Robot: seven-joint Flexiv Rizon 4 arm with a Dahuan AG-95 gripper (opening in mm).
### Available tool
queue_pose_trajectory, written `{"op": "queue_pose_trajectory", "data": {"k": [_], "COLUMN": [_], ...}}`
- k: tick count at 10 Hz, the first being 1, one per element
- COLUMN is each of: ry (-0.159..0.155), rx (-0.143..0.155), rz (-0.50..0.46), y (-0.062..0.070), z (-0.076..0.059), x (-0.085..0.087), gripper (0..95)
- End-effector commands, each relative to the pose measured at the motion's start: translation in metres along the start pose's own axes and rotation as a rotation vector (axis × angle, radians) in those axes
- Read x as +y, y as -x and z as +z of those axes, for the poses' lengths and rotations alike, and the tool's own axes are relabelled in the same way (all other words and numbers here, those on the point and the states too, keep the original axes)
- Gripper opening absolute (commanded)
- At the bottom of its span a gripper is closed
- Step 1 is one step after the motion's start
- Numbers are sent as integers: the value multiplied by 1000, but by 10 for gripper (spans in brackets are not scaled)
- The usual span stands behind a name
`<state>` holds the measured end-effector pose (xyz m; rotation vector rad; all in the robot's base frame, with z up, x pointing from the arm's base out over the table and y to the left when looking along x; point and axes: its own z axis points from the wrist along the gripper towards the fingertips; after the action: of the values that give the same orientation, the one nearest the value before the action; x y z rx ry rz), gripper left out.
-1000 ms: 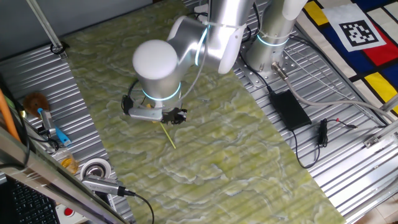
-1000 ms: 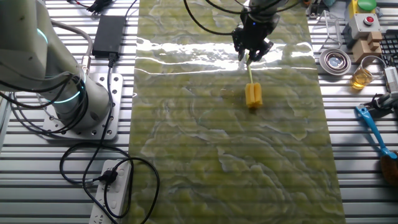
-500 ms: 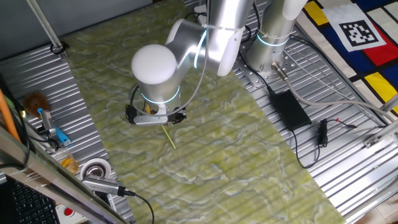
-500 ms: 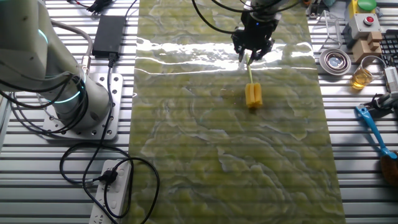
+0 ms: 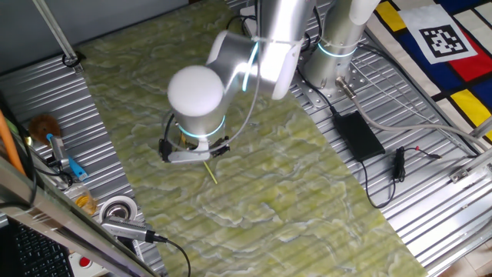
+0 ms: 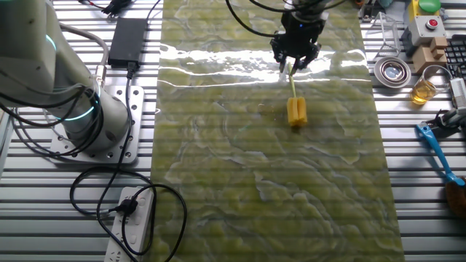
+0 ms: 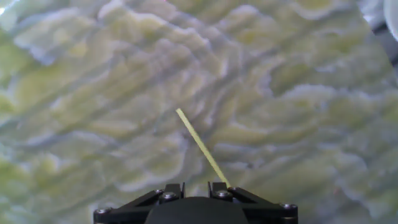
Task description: Scrub the table with a brush
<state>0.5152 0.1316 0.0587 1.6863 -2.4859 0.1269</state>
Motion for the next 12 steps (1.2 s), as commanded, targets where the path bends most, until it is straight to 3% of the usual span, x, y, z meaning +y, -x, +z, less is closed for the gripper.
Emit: {"op": "queue_pose_trajectory", "data": {"k": [1, 4, 5, 12], "ry": [-3, -29, -44, -86], "rx": [6, 9, 11, 19], "rz": [8, -30, -55, -86], "y": [10, 18, 21, 34], "z": [4, 9, 13, 24], "x": [2, 3, 3, 8], "gripper": [190, 190, 380, 380]}}
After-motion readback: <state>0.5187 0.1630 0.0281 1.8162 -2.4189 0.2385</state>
